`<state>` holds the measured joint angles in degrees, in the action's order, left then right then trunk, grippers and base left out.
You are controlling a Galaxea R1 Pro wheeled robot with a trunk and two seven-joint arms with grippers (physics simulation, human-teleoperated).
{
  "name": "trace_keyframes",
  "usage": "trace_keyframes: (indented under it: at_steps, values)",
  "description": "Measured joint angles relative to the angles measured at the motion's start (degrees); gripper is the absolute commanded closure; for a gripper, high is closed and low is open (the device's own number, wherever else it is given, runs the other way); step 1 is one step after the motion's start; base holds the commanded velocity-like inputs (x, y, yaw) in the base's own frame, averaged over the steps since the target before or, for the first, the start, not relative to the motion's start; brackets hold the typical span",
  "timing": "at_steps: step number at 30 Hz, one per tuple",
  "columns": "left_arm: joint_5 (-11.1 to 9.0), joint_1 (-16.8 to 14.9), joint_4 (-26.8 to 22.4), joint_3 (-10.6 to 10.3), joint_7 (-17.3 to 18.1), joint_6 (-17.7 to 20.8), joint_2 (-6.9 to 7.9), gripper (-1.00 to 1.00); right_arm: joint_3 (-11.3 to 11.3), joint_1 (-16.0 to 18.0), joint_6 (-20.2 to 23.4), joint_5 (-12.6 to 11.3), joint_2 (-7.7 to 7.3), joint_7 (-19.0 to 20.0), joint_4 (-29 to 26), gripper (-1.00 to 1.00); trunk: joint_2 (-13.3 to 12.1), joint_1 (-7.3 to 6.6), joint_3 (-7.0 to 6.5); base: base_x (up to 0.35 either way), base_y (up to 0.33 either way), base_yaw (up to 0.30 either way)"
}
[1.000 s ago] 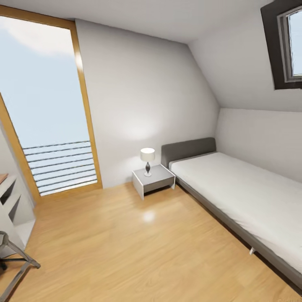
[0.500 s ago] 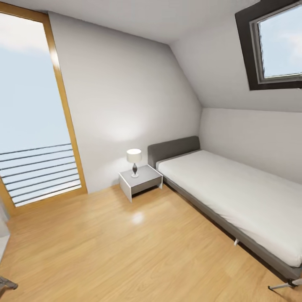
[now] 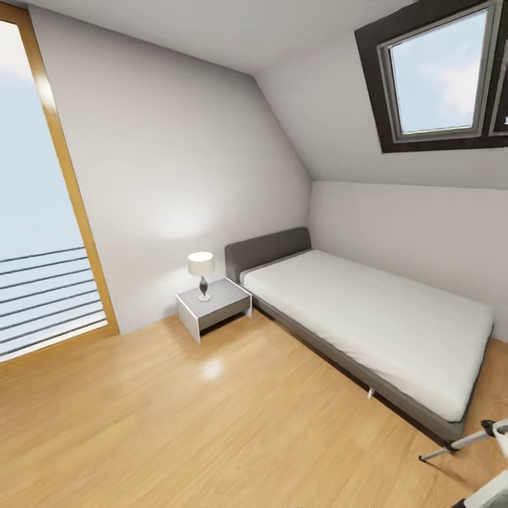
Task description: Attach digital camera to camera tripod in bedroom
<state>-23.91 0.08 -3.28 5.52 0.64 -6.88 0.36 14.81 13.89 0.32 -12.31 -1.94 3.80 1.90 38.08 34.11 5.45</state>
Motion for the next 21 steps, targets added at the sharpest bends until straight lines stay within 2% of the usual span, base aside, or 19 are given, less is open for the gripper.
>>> trace_keyframes:
  at_steps: [7, 21]
  values:
    - [-0.02, 0.00, 0.00, 0.00, 0.00, -0.02, 0.00, -1.00, 0.03, 0.00, 0.01, 0.00, -0.05, 0.20, 0.00, -1.00, 0.00, -0.01, 0.00, 0.052, 0.244, -0.157]
    - [-0.03, 0.00, 0.00, 0.00, 0.00, -0.02, -0.05, -1.00, 0.09, 0.00, -0.20, 0.15, -0.24, 0.92, -0.01, -1.00, 0.00, -0.01, 0.00, 0.080, 0.315, -0.017]
